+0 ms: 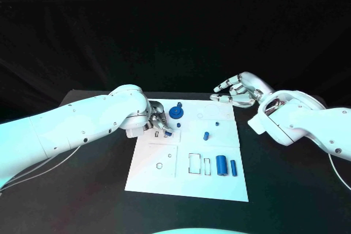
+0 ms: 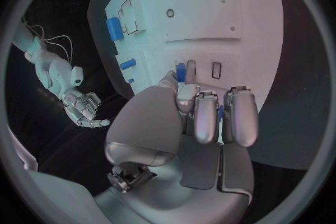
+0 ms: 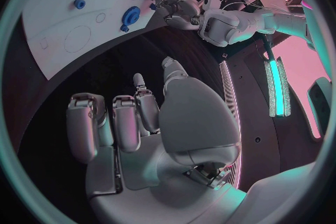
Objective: Assemble the parts on the task board
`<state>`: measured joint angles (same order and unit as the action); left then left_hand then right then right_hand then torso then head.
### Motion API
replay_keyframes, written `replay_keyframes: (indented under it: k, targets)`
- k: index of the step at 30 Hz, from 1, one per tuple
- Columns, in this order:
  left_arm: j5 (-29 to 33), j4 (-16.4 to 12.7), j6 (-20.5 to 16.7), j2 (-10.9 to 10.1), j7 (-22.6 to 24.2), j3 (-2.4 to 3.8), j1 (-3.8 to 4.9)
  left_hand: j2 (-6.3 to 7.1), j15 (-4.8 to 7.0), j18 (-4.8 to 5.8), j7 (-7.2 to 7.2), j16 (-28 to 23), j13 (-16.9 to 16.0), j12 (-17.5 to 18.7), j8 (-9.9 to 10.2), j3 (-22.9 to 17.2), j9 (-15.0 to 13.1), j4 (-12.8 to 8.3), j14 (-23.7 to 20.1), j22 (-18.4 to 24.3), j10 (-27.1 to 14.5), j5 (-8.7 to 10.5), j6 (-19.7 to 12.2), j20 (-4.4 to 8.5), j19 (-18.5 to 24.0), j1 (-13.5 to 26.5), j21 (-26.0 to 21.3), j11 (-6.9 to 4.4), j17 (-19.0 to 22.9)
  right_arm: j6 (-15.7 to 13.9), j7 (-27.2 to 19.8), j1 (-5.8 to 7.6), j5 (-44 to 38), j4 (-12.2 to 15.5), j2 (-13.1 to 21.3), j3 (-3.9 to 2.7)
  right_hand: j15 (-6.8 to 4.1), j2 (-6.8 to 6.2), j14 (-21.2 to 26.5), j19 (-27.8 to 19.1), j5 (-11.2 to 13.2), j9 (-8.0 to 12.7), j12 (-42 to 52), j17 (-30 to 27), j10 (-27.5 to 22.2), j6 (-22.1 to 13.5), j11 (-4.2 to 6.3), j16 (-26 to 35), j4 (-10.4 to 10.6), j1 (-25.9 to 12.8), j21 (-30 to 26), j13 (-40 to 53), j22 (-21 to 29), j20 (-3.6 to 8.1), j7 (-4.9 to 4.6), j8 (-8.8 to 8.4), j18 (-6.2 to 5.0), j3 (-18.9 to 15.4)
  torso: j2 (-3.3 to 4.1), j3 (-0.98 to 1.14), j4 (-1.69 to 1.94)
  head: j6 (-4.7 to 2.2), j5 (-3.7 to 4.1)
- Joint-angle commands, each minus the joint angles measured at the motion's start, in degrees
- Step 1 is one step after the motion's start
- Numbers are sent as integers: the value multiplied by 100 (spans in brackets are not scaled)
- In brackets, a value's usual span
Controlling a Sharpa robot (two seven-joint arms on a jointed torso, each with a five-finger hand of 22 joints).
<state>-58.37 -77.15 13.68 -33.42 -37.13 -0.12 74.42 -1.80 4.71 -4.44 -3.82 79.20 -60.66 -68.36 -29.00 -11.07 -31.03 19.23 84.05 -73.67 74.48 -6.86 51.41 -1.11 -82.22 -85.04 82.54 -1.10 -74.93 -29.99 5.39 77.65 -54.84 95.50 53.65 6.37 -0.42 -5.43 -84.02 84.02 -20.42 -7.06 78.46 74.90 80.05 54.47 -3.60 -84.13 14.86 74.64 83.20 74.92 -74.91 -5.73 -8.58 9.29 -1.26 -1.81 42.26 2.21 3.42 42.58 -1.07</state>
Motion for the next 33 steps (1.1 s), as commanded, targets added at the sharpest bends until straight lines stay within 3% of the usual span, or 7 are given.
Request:
replay_keyframes:
  k: [1,4,6,16,25,30,33]
  targets:
    - [234,-11,-25,-31,22,-5,-8,616,-66,109,-38,-30,-21,19,-11,-1938,-118,-814,238,-14,11,9,65,-27,11,322,38,34,-146,79,12,-7,-65,-7,-2,0,-38,52,-372,261,-34,6,-9,613,-6,-26,1,24,-12,-8,-27,465,-976,55,20,35,-52,-36,-2,3,1,5,-13]
    - [327,-35,-95,-76,31,-5,-9,885,-73,112,-15,-35,-16,11,-86,-2803,-258,-985,242,-27,58,33,84,-49,9,731,43,43,-153,85,14,-8,-66,-11,-3,1,-38,53,-372,260,-42,7,-10,615,-7,-26,1,23,-12,-7,-31,464,-973,55,20,35,-53,-38,-7,2,2,-3,-24]
    - [429,-65,-199,-126,38,-6,-11,977,-63,113,-19,-39,-27,-5,-150,-3196,-371,-1160,245,-38,92,51,78,-51,7,1023,47,37,-158,89,16,-9,-66,-14,-2,2,-38,55,-372,260,-55,8,-12,613,-8,-26,2,25,-13,-4,-32,461,-973,56,20,37,-53,-42,-9,1,1,-6,-29]
    - [925,-329,-1041,-446,56,-8,-18,1057,-46,110,1,-43,-70,-43,-235,-3590,-534,-1501,249,-37,139,-130,90,-40,10,1381,46,38,-169,94,25,-11,-66,-20,14,3,-38,55,-369,258,-61,8,-13,603,-9,-26,2,32,-12,-5,-37,460,-969,56,20,38,-54,-45,-20,10,51,-16,-23]
    - [-18,-725,-1737,-655,97,-27,-161,1089,-34,114,17,-42,-135,-99,-275,-3710,-591,-1613,251,-63,202,-144,126,-30,-3,1472,57,23,-175,96,28,-11,-82,-10,36,3,-38,54,-370,257,-66,8,-12,604,-9,-25,2,32,-10,-7,-38,460,-968,56,21,39,-55,-48,-21,17,57,0,-40]
    - [-520,-826,-2083,-661,96,-36,-295,1125,-19,130,35,-41,-195,-149,-305,-3808,-630,-1677,253,-147,266,-206,164,-13,-48,1543,96,6,-181,96,26,-11,-116,-11,46,4,-38,54,-370,257,-66,8,-12,604,-9,-25,2,32,-10,-7,-38,460,-968,56,21,39,-55,-48,-20,13,69,14,-34]
    - [-677,-857,-2163,-653,92,-37,-332,1140,-13,134,41,-40,-210,-161,-314,-3840,-642,-1696,254,-164,285,-233,177,-7,-57,1573,105,0,-183,95,26,-11,-136,-10,49,4,-39,55,-371,260,-77,9,-11,607,-7,-25,2,31,-4,-14,-35,461,-971,57,21,41,-54,-57,-19,15,60,13,-40]
